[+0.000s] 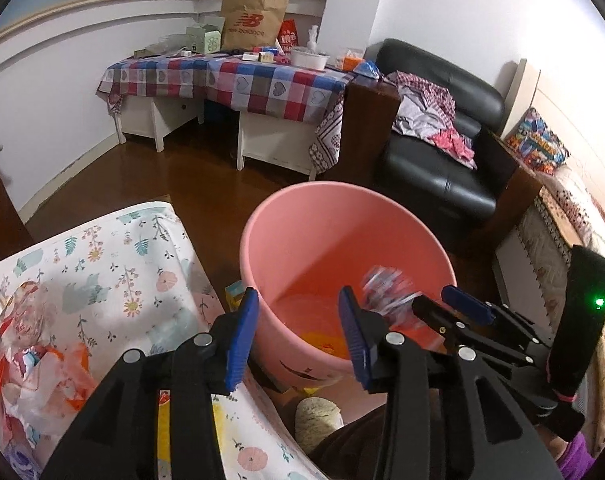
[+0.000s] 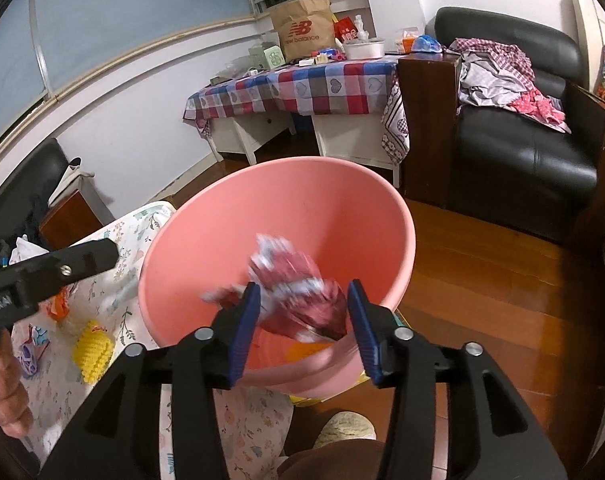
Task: Collect trash
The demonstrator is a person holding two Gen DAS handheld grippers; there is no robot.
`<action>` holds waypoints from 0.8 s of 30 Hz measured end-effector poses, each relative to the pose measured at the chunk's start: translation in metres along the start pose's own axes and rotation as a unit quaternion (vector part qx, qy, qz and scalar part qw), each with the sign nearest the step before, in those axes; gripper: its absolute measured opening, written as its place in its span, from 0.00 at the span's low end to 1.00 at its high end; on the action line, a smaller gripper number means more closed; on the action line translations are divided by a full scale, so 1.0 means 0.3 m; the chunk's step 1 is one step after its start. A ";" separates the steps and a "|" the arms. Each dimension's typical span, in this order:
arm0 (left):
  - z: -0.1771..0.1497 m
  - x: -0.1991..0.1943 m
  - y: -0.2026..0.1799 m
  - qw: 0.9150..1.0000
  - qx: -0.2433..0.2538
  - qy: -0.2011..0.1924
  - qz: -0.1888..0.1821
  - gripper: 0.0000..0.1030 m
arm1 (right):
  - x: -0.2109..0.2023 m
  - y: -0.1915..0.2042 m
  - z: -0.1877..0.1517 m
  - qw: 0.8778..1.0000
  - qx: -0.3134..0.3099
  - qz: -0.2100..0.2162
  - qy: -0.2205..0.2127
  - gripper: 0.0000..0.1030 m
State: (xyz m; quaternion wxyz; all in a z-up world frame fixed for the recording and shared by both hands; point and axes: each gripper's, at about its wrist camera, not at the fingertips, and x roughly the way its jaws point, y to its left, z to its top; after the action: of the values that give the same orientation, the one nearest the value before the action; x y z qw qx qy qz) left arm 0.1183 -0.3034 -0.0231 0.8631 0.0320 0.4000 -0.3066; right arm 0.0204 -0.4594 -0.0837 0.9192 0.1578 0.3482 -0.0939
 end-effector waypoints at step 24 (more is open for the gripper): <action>-0.125 -0.550 0.351 0.984 -0.068 -0.133 0.099 0.47 | -0.146 0.263 -0.066 0.994 -0.055 0.095 -0.020 0.46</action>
State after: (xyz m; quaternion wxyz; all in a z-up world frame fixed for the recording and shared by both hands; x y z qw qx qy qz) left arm 0.0704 -0.1236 0.0486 0.9348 -0.0286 0.2967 -0.1930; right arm -0.0018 -0.3760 -0.0507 0.9379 0.1377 0.3183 0.0096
